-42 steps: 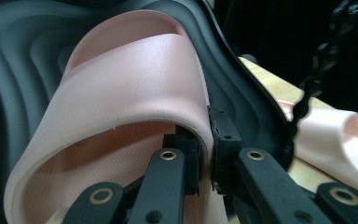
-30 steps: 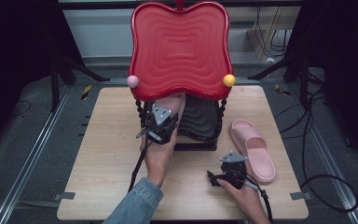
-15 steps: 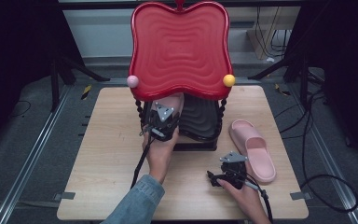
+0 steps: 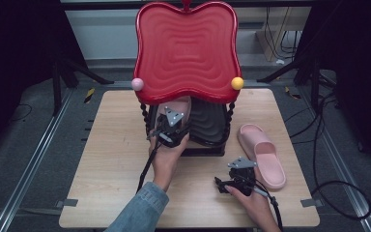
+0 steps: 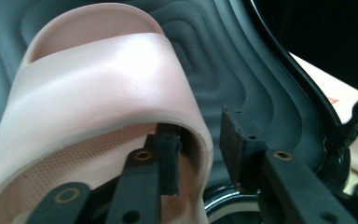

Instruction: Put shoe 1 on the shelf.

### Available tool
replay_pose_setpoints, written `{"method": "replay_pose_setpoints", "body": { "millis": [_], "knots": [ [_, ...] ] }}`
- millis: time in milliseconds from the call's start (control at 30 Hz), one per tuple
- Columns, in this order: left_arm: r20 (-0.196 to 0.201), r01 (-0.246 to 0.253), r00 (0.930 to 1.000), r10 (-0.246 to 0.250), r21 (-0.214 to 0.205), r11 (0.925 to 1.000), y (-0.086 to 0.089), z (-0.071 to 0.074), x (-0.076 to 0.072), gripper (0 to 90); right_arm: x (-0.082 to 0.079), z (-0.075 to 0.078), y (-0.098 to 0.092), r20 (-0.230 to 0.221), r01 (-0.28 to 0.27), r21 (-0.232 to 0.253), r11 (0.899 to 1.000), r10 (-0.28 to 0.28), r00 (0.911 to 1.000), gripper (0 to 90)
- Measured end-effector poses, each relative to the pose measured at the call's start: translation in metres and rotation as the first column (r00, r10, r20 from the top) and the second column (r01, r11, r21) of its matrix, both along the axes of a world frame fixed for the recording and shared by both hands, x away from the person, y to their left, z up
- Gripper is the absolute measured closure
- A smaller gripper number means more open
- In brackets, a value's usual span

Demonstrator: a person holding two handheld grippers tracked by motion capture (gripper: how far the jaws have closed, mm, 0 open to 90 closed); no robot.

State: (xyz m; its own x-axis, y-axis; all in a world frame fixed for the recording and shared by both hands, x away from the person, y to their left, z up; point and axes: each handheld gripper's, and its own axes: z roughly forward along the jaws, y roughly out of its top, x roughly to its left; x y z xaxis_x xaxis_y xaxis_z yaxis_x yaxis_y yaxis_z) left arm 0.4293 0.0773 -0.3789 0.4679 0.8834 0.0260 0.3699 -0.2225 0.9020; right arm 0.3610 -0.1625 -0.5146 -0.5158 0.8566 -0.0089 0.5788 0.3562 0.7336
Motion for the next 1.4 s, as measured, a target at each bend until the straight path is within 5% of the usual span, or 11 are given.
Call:
{"method": "replay_pose_setpoints", "body": {
  "millis": [233,433,667,800,867,900,967,1033,1100,1233,1400],
  "knots": [
    [-0.013,0.044,0.9989,-0.044,0.005,0.999,0.006,0.004,-0.006,57.7,0.0,0.0,0.0,0.0,0.0,0.0,1.0,0.0,1.0,5.2],
    [-0.038,0.113,0.993,-0.111,0.051,0.9922,0.024,0.009,-0.021,54.8,0.0,0.0,0.0,-0.001,0.0,0.001,1.0,0.0,1.0,5.1],
    [-0.069,0.208,0.9771,-0.201,0.11,0.9719,0.051,0.011,-0.043,66.0,0.0,0.0,0.0,-0.002,-0.001,0.002,1.0,0.001,1.0,5.1],
    [-0.117,0.275,0.9595,-0.256,0.19,0.9424,0.059,0.012,-0.048,73.1,0.0,0.0,0.0,-0.001,-0.001,0.002,1.0,0.001,1.0,5.1],
    [-0.155,0.327,0.9422,-0.297,0.227,0.9174,0.062,0.013,-0.052,79.5,0.0,0.0,0.0,0.0,-0.002,0.001,1.0,0.002,1.0,5.1],
    [-0.155,0.327,0.9422,-0.297,0.227,0.9174,0.062,0.013,-0.052,81.8,0.0,0.0,0.0,0.0,-0.002,0.001,1.0,0.002,1.0,5.1],
    [-0.17,0.352,0.9331,-0.317,0.251,0.9016,0.063,0.014,-0.056,84.2,0.0,0.0,0.0,-0.001,-0.001,0.002,1.0,0.001,1.0,5.1],
    [-0.193,0.396,0.9154,-0.353,0.277,0.8753,0.064,0.015,-0.06,89.8,0.0,0.0,0.0,-0.001,-0.001,0.002,1.0,0.001,1.0,5.1],
    [-0.198,0.401,0.9134,-0.356,0.288,0.8694,0.064,0.014,-0.061,90.0,0.0,0.0,0.0,-0.001,-0.001,0.002,1.0,0.001,1.0,5.1],
    [-0.212,0.423,0.9044,-0.37,0.328,0.8448,0.066,0.015,-0.066,90.0,0.0,0.0,0.0,-0.001,-0.001,0.002,1.0,0.001,1.0,5.1],
    [-0.22,0.433,0.8994,-0.378,0.329,0.8392,0.074,0.018,-0.069,90.0,0.0,0.0,0.0,-0.002,-0.001,0.002,1.0,0.001,1.0,5.1]
  ]
}}
